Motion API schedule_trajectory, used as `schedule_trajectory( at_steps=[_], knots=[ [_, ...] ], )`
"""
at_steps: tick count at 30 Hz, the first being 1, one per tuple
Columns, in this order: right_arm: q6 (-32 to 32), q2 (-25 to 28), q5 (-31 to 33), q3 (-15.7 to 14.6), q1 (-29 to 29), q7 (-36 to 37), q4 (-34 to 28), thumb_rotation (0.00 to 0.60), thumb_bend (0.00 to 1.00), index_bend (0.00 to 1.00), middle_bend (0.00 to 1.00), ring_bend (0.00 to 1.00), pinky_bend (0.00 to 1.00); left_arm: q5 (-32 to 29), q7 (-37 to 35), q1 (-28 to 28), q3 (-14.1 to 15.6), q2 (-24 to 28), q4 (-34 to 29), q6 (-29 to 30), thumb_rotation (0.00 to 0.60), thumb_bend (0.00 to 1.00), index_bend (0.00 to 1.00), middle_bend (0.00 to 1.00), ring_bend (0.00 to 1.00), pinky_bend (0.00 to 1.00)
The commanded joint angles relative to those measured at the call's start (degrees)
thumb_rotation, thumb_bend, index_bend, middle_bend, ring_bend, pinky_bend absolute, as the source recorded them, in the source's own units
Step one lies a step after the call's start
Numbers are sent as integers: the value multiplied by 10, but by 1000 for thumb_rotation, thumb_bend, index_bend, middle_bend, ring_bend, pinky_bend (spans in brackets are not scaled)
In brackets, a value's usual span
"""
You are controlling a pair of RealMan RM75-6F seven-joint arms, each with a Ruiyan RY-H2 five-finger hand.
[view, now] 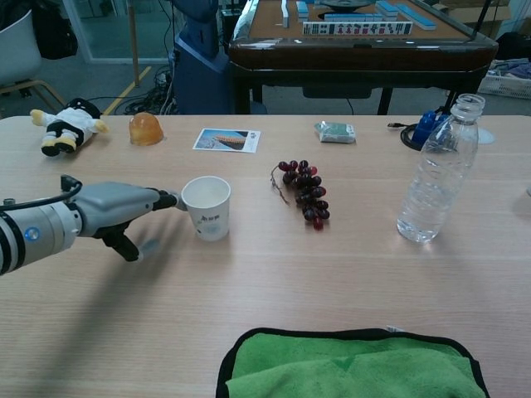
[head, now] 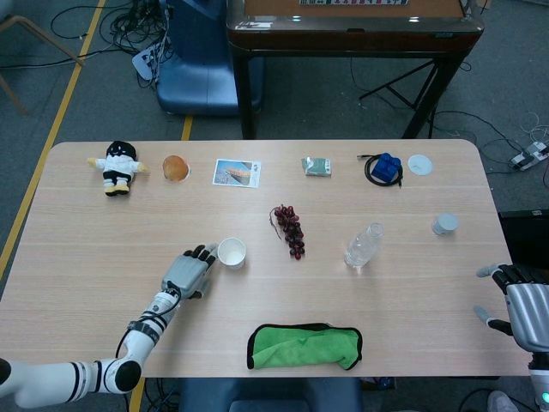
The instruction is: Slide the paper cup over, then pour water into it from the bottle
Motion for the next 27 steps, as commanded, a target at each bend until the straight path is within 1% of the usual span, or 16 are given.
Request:
schedule_trajectory(
  at_steps=[1, 12, 27],
  knots=[
    [1, 0, 0, 0, 0, 0, -1, 600, 108, 407, 383, 331, 461, -1, 4, -5, 0, -6, -1, 0, 600, 511, 0, 0, 0, 158],
    [1, 1, -1, 1, 0, 3, -1, 600, 108, 407, 383, 331, 461, 2, 20, -30, 6, -32, 0, -8, 600, 511, 0, 0, 0, 158],
    [-1, 3, 1, 2, 0, 7, -1, 600, 108, 407, 383, 331, 461, -8, 24, -59, -5, -71, 10, -12, 600, 508, 0, 0, 0, 158]
  ],
)
